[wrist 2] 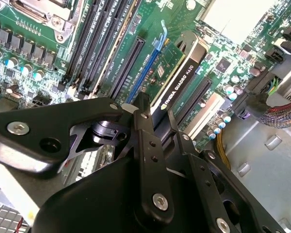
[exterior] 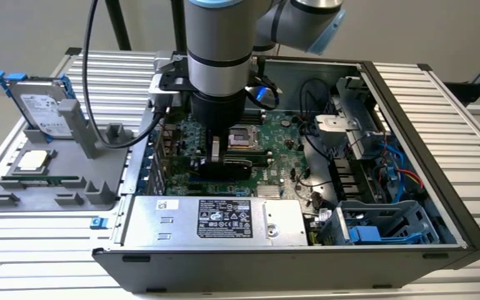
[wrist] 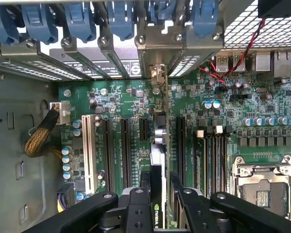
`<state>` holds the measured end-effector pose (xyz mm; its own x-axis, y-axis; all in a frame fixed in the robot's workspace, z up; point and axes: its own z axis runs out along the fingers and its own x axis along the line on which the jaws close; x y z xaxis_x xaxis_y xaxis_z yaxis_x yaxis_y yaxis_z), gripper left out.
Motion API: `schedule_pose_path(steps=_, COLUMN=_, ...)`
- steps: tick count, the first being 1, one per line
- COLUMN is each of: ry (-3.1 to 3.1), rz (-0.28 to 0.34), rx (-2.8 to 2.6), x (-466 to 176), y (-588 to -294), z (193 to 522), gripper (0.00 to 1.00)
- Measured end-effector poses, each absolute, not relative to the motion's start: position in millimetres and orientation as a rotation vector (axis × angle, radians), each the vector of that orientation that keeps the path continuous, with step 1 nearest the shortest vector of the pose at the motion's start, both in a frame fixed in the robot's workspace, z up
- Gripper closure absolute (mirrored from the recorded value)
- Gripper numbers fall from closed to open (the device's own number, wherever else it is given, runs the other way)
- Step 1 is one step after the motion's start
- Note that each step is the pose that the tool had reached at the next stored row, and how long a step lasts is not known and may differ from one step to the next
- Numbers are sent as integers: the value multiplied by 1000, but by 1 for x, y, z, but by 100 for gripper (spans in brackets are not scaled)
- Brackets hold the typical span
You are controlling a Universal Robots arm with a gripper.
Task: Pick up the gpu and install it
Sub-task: 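Insert the gpu into the slot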
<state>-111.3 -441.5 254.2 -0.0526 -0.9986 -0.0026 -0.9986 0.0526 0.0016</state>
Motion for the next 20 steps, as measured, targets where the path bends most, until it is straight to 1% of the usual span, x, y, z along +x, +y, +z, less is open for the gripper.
schedule_pose_path(steps=16, ry=2278, rz=5, rx=-2161, x=-112, y=-441, z=245, gripper=100)
schedule_pose_path(steps=17, ry=2277, rz=5, rx=-2160, x=-112, y=-441, z=245, gripper=0)
schedule_pose_path(steps=20, ry=2278, rz=5, rx=-2162, x=-112, y=-441, z=245, gripper=0)
